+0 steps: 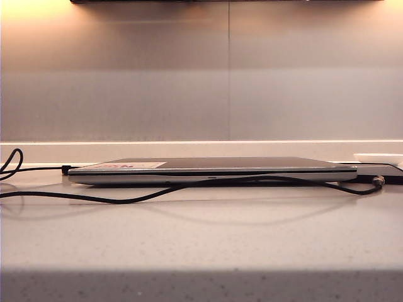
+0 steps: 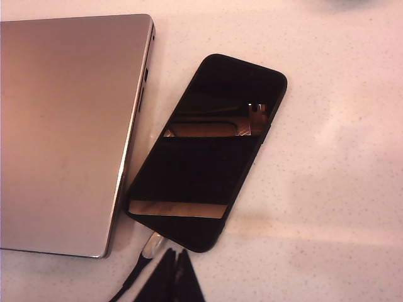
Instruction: Pick up the charging cable and the phone, plug the charging cable into the charging port on the phone, and finally place them back on the table.
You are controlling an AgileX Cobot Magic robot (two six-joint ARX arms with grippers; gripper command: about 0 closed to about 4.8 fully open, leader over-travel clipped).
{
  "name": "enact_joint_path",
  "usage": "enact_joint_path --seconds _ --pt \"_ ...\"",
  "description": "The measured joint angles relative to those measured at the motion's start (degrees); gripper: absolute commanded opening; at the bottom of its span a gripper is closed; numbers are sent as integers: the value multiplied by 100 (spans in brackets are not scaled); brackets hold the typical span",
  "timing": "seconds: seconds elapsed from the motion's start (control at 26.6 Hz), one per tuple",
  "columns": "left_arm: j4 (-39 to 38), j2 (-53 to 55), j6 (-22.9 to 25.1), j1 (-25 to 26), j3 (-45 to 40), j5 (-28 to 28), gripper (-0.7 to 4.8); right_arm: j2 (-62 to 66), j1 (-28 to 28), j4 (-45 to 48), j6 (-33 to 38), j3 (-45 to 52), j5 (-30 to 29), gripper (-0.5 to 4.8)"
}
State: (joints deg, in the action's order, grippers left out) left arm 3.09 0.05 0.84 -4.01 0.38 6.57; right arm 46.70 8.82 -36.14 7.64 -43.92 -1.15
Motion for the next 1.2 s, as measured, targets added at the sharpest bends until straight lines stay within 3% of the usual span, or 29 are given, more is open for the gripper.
enact_joint_path --seconds 0.26,0.64,1.2 --pt "-72 0 234 0 0 0 -6 0 0 0 0 0 0 -1" --pt "-74 0 -28 0 0 0 -6 0 0 0 0 0 0 -1" --pt "-74 0 -28 0 0 0 -6 0 0 0 0 0 0 -1"
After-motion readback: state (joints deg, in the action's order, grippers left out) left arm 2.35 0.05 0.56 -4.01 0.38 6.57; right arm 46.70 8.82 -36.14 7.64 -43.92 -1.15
